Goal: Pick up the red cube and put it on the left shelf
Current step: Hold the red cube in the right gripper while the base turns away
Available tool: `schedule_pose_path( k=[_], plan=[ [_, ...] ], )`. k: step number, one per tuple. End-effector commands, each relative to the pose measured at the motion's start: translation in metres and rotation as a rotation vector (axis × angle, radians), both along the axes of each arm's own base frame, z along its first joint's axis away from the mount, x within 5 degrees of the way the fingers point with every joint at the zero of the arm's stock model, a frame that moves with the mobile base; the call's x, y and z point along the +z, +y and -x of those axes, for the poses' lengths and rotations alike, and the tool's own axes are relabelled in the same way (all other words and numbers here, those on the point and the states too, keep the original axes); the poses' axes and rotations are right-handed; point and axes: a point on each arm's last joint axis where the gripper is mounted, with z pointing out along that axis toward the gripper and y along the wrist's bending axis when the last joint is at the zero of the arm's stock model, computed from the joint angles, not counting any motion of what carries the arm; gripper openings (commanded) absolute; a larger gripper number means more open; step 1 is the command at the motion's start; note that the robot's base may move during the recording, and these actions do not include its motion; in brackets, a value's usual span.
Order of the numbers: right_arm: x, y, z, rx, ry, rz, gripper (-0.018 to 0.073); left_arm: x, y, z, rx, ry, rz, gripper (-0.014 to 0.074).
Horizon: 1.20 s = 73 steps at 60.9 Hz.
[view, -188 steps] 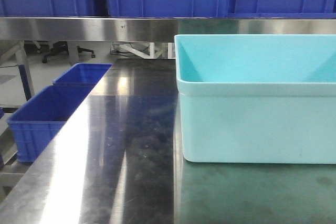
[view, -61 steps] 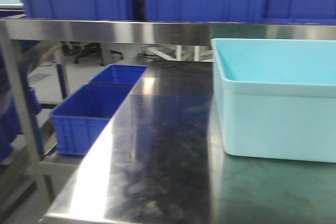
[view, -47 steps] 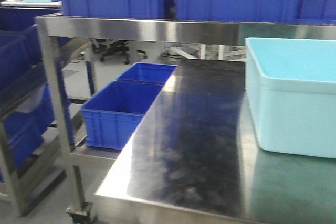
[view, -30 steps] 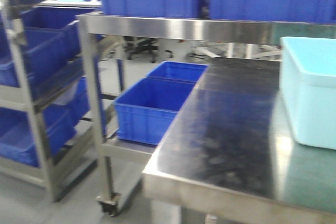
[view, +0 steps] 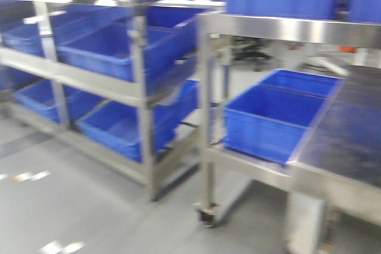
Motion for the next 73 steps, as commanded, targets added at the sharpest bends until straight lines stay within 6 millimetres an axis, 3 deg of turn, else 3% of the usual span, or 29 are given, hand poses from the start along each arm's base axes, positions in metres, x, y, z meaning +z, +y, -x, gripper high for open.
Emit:
schedule_pose_path(
  k=[1, 73],
  plan=[
    [0.0178, -0.001, 0.0026, -0.011, -0.125, 0.013, 0.0058, 0.0001, -0.0002, 0.0011, -0.004, -0.075, 0.002, 0.0101],
    [0.0178, -0.001, 0.0026, -0.011, -0.125, 0.013, 0.0058, 0.0001, -0.0002, 0.0011, -0.004, -0.075, 0.002, 0.0101]
  ],
)
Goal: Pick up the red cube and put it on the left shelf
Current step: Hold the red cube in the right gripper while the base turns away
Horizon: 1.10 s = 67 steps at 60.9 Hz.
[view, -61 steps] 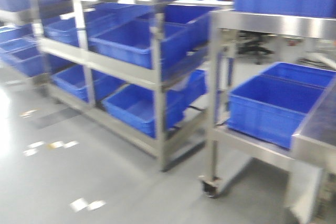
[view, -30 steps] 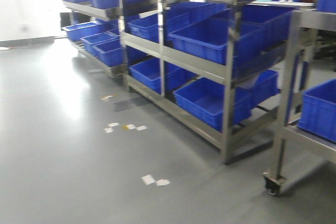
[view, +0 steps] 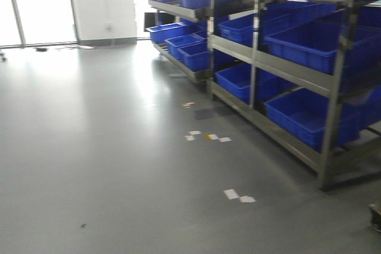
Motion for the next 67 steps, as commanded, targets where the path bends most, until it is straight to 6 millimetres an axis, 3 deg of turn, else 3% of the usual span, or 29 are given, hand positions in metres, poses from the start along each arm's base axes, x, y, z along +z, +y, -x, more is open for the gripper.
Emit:
schedule_pose_path(
  k=[1, 67],
  plan=[
    [0.0178, -0.001, 0.0026, -0.011, -0.125, 0.013, 0.0058, 0.0001, -0.0002, 0.0011, -0.004, -0.075, 0.002, 0.0101],
    [0.0178, -0.001, 0.0026, -0.011, -0.125, 0.013, 0.0058, 0.0001, -0.0002, 0.0011, -0.004, -0.075, 0.002, 0.0101]
  ],
)
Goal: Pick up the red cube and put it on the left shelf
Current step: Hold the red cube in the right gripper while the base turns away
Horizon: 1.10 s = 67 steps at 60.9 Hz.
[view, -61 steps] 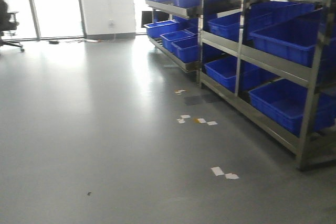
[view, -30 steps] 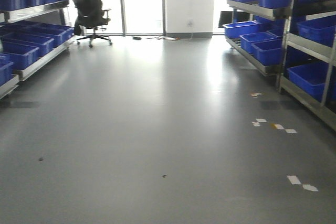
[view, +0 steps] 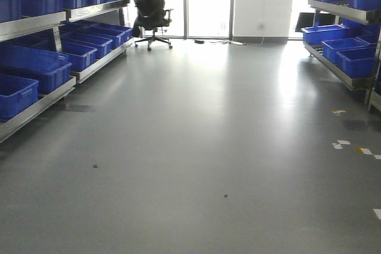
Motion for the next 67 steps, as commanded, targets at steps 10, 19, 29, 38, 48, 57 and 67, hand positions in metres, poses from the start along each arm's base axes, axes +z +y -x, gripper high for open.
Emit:
schedule_pose_path(
  k=[10, 19, 29, 38, 48, 57, 67],
  plan=[
    [0.0178, -0.001, 0.0026, -0.011, -0.125, 0.013, 0.0058, 0.0001, -0.0002, 0.0011, -0.004, -0.075, 0.002, 0.0101],
    [0.0177, -0.0007, 0.0025, -0.008, -0.125, 0.013, 0.0058, 0.0001, -0.0002, 0.0011, -0.004, -0.075, 0.002, 0.0101],
    [0.0175, -0.0007, 0.002, -0.008, -0.122, 0.013, 0.0058, 0.0001, -0.0002, 0.0011, -0.004, -0.075, 0.002, 0.0101],
    [0.0176, -0.0007, 0.002, -0.008, -0.123, 0.013, 0.0058, 0.0001, -0.0002, 0.0011, -0.004, -0.075, 0.002, 0.0101],
    [0.0175, -0.0007, 0.002, -0.008, -0.122, 0.013, 0.0058, 0.0001, -0.0002, 0.0011, -0.004, -0.075, 0.002, 0.0101],
    [0.0175, -0.0007, 0.002, -0.008, -0.122, 0.013, 0.0058, 0.0001, -0.0002, 0.0011, -0.004, -0.075, 0.002, 0.0101],
    [0.0175, -0.0007, 0.002, -0.008, -0.122, 0.013, 0.0058, 0.0001, -0.0002, 0.0011, -0.004, -0.075, 0.002, 0.0101]
  ],
)
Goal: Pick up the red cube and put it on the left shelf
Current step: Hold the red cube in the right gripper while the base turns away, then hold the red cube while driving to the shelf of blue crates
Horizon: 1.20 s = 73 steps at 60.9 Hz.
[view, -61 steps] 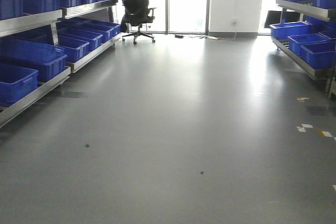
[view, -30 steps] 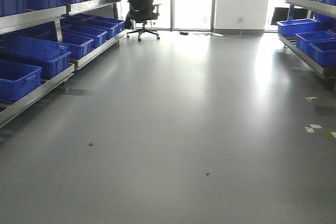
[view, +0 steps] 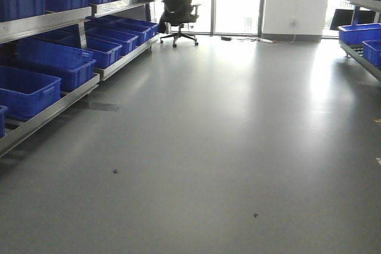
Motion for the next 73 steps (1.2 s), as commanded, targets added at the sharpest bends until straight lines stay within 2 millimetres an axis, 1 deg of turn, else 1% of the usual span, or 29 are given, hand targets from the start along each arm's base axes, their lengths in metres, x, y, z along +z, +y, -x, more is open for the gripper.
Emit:
schedule_pose_path(
  k=[1, 73],
  plan=[
    [0.0178, -0.0007, 0.0022, -0.008, -0.122, 0.013, 0.0058, 0.0001, -0.0002, 0.0011, -0.004, -0.075, 0.002, 0.0101],
    [0.0178, -0.0007, 0.0022, -0.008, -0.122, 0.013, 0.0058, 0.0001, -0.0002, 0.0011, -0.004, -0.075, 0.002, 0.0101]
  ],
)
